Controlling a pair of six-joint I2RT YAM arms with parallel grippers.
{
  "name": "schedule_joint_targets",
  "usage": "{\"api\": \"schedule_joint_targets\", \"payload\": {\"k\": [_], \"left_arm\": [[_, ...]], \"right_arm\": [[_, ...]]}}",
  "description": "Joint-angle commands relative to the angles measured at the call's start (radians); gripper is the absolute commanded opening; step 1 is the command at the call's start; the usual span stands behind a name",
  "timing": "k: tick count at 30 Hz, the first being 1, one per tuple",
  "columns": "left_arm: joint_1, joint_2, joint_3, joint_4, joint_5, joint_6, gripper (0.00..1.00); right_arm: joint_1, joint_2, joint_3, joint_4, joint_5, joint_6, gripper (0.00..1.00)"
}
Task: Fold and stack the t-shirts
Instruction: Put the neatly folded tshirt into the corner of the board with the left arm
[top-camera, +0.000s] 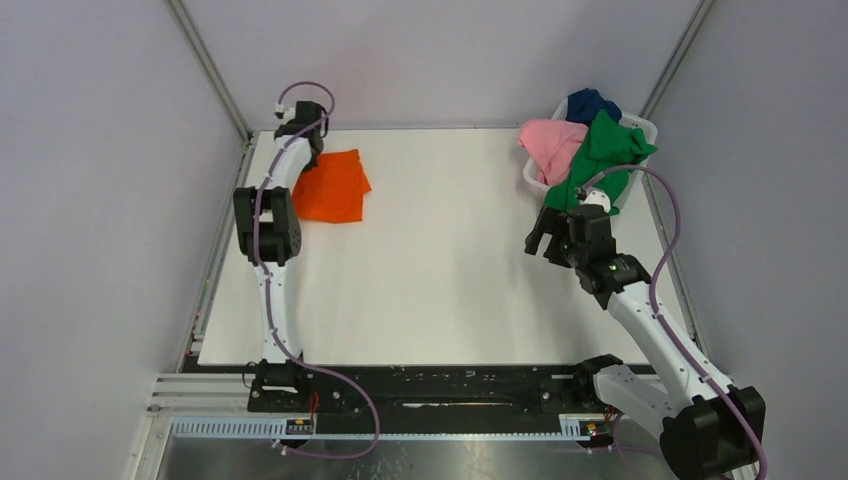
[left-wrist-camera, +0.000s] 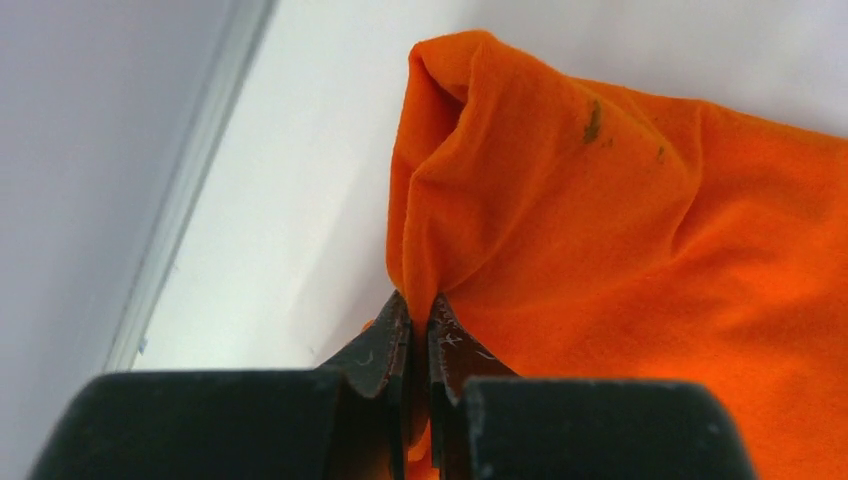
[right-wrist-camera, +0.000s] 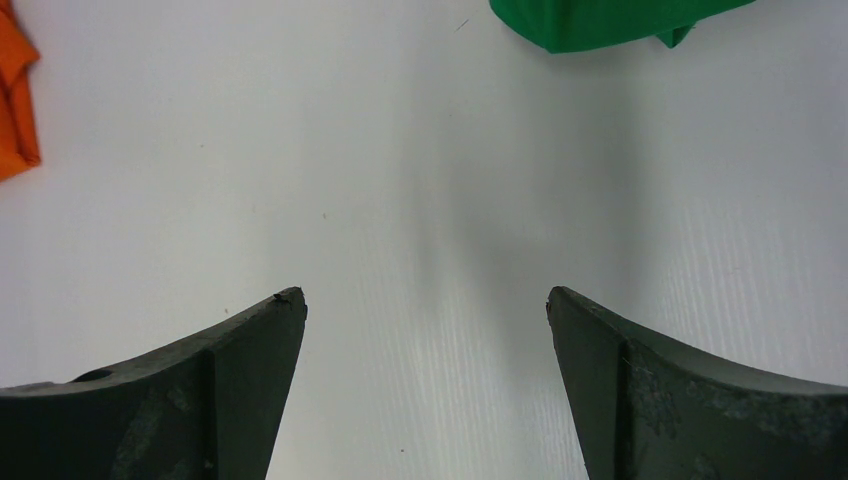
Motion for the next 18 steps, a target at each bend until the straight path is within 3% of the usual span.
{"api": "schedule_joint_targets", "payload": {"k": [1,5,7,8,12,13,14,18], "left_arm": [[0.083,0.046,0.140,0.076,0.016,0.096,0.00],[0.141,0.120,0.304,0.069,0.110,0.092,0.00],[0.165,0.119,0.317,0.103,0.093,0.079,0.00],[0.175,0.113,0.312,0.125,0.109,0.083,0.06],[0.202,0.089,0.328,0.155,0.132,0.098,0.63],[0.203,0.074,0.331,0.156,0.128,0.103,0.92],[0.202,0.054,0.326,0.155,0.126,0.103,0.98],[0.196,-0.117,0.244,0.156,0.191,0.039,0.99]], "right_arm": [[-0.007,-0.017,-0.008,0.038,0.076,-0.031,0.99],[-0.008,-0.006,-0.014,0.037,0.076,-0.035,1.00],[-0.010,0.001,-0.013,0.039,0.075,-0.035,1.00],[-0.010,0.004,-0.012,0.038,0.075,-0.035,1.00],[-0.010,0.013,-0.006,0.031,0.075,-0.038,1.00],[-0.011,0.013,-0.003,0.026,0.076,-0.037,0.99],[-0.012,0.013,-0.001,0.022,0.078,-0.036,1.00],[-0.018,0.003,-0.005,0.011,0.085,-0.011,0.99]]}}
